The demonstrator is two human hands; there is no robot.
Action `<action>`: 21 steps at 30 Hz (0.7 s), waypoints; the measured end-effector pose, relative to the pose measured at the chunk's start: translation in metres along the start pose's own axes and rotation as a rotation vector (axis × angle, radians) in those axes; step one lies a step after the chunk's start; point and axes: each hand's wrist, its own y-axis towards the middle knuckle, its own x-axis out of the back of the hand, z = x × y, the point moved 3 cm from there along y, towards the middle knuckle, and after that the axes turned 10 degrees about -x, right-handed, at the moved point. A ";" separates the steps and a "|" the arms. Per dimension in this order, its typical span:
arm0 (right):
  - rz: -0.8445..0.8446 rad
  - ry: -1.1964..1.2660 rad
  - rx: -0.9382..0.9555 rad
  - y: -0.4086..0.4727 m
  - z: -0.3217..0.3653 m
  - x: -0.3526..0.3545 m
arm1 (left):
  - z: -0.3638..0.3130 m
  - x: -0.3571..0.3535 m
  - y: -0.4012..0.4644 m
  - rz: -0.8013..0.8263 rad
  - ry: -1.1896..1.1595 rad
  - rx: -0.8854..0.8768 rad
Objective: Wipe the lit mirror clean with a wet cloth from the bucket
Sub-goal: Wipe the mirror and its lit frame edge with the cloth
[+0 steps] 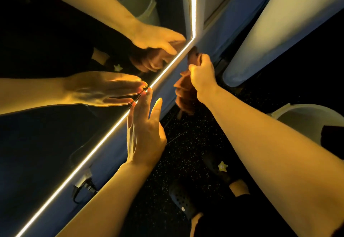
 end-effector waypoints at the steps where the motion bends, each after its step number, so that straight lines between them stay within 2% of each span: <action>1: 0.086 0.014 -0.032 -0.003 0.001 -0.003 | 0.001 0.000 -0.001 -0.004 0.001 0.003; 4: 0.360 -0.157 -0.096 -0.032 -0.010 -0.009 | 0.003 0.001 -0.006 -0.009 0.008 0.011; 5: 0.351 -0.160 -0.079 -0.036 -0.015 -0.008 | 0.003 0.002 -0.007 -0.013 0.014 0.013; 8: 0.131 0.061 0.029 -0.038 -0.010 -0.002 | 0.008 0.005 -0.015 -0.044 0.051 0.019; 9: 0.110 0.085 0.069 -0.039 -0.006 -0.004 | 0.010 0.006 -0.017 -0.056 0.063 0.019; 13: 0.282 -0.060 0.109 -0.052 -0.016 -0.016 | 0.018 0.010 -0.026 -0.086 0.075 0.027; 14: 0.285 -0.087 0.127 -0.055 -0.020 -0.015 | 0.019 0.010 -0.029 -0.085 0.074 0.030; 18: 0.147 0.056 0.218 -0.051 -0.017 -0.012 | 0.023 0.005 -0.040 -0.066 0.060 0.078; 21: 0.295 -0.072 0.228 -0.068 -0.027 -0.024 | 0.025 0.004 -0.048 -0.072 0.043 0.112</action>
